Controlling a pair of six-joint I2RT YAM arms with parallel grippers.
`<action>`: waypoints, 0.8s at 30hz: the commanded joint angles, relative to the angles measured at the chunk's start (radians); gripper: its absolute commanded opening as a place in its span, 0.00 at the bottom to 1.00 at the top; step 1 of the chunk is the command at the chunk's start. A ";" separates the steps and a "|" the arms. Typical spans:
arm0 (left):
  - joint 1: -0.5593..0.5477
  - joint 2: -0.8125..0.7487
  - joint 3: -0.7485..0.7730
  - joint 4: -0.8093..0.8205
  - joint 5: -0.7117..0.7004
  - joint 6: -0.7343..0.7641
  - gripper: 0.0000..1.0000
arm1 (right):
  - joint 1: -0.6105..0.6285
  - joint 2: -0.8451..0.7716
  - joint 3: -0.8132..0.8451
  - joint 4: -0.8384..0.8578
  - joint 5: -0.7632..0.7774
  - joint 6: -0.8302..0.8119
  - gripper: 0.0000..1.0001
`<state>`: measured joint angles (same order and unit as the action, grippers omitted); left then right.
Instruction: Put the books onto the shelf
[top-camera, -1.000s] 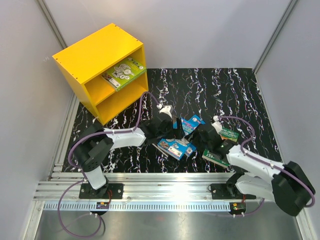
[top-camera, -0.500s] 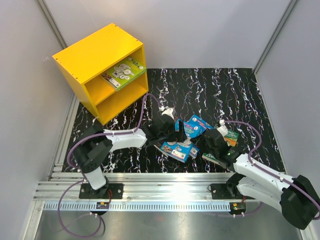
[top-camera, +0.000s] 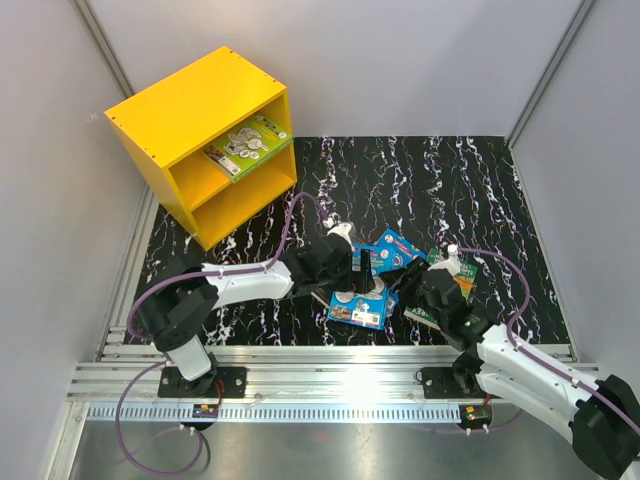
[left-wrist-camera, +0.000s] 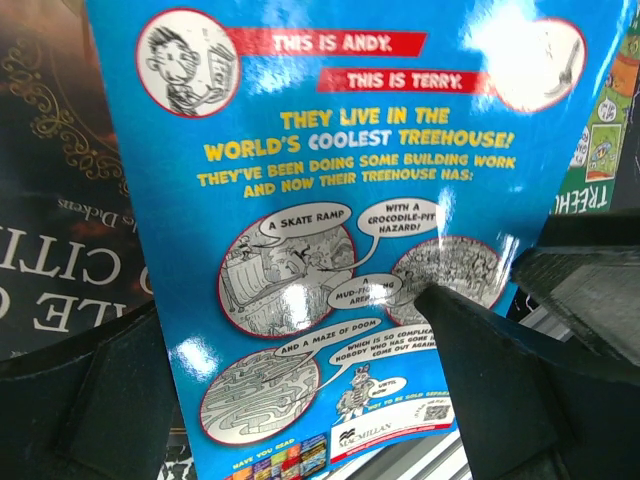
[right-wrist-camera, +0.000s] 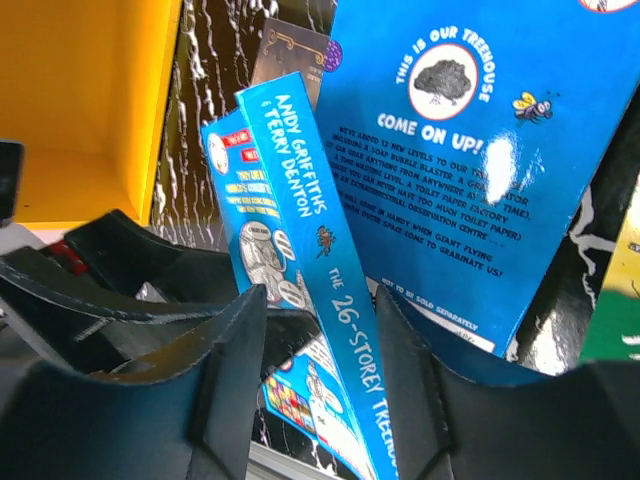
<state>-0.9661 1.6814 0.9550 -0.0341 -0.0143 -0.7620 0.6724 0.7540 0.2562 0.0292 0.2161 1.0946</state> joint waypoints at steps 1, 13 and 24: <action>-0.045 -0.008 -0.005 0.031 0.103 -0.017 0.99 | 0.010 -0.022 0.022 0.285 -0.084 0.033 0.55; -0.048 -0.017 0.011 0.022 0.085 0.016 0.99 | 0.021 0.151 -0.009 0.501 -0.213 0.036 0.53; -0.048 -0.015 0.051 -0.012 0.077 0.072 0.99 | 0.116 0.275 -0.015 0.696 -0.283 0.024 0.50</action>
<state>-0.9691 1.6539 0.9577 -0.1669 -0.0639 -0.7052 0.7082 1.0286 0.2070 0.3828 0.1699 1.0641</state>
